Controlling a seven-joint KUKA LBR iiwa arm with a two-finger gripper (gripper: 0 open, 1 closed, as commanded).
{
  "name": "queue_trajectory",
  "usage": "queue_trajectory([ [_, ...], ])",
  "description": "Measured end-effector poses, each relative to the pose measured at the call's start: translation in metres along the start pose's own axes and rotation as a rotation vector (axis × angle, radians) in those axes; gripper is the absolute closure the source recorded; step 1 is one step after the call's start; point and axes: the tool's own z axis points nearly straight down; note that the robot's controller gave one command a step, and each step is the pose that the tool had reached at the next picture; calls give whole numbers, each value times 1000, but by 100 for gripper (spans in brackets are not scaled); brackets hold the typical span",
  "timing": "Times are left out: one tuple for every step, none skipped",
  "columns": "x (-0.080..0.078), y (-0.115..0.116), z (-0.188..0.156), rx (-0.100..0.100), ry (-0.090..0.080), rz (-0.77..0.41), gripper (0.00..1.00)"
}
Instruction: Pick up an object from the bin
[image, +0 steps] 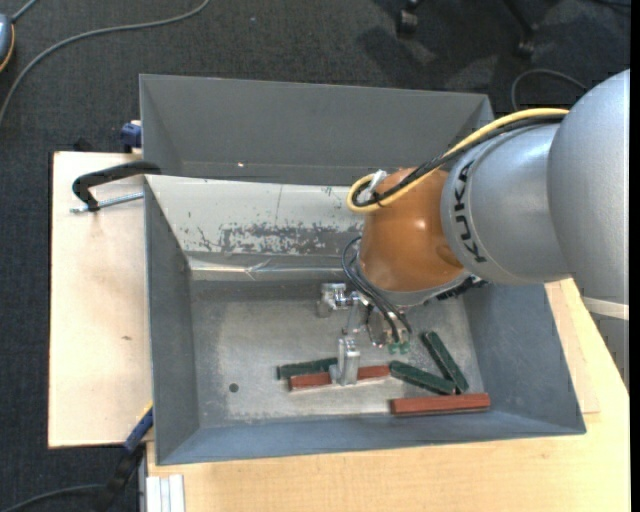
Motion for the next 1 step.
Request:
queue_trajectory([
  [52,2,-4,-2,-4,15,0],
])
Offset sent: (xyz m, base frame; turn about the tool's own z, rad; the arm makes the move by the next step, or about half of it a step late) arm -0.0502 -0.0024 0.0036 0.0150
